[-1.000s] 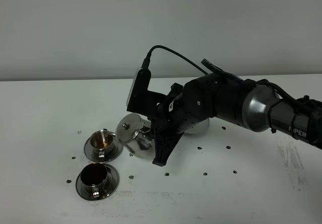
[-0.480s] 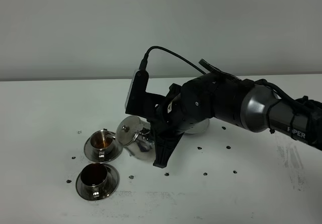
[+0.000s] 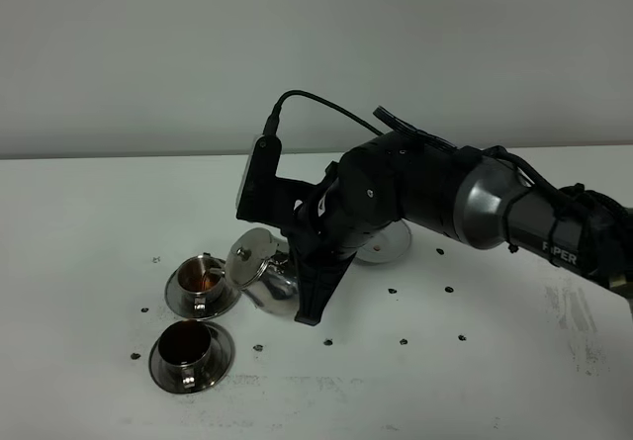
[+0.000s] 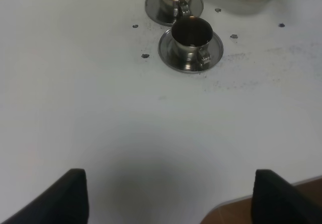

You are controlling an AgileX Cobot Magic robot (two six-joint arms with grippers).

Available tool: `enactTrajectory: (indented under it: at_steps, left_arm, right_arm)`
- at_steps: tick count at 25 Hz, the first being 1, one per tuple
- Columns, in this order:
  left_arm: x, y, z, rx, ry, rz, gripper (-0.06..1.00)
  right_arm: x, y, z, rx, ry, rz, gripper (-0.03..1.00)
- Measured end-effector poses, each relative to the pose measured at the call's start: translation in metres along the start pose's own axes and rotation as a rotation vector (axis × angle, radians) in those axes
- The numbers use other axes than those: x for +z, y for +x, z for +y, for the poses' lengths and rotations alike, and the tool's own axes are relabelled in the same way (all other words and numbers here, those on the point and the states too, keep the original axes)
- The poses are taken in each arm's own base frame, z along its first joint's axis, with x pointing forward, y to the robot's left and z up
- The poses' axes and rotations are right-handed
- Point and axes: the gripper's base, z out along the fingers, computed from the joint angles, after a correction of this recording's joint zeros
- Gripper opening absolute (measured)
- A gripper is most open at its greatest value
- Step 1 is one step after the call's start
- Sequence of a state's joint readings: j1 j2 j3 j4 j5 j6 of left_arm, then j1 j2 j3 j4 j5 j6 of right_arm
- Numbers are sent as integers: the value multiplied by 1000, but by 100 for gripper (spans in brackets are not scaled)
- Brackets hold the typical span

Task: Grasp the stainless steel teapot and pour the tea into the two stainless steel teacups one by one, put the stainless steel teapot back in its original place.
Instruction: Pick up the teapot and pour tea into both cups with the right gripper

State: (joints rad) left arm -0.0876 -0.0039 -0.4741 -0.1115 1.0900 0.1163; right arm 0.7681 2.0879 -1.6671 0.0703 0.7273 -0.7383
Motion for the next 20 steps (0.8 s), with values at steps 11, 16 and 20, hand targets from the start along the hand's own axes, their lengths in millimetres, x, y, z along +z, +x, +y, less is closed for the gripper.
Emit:
enactTrajectory:
  at_steps: [11, 16, 20]
  left_arm:
    - [0, 0, 0, 0, 0, 0, 66]
    - [0, 0, 0, 0, 0, 0, 66]
    - [0, 0, 0, 0, 0, 0, 66]
  right_arm:
    - [-5, -6, -8, -28, 11, 35, 5]
    - [-7, -9, -6, -39, 6, 41, 5]
    - [-7, -10, -5, -48, 6, 45, 5]
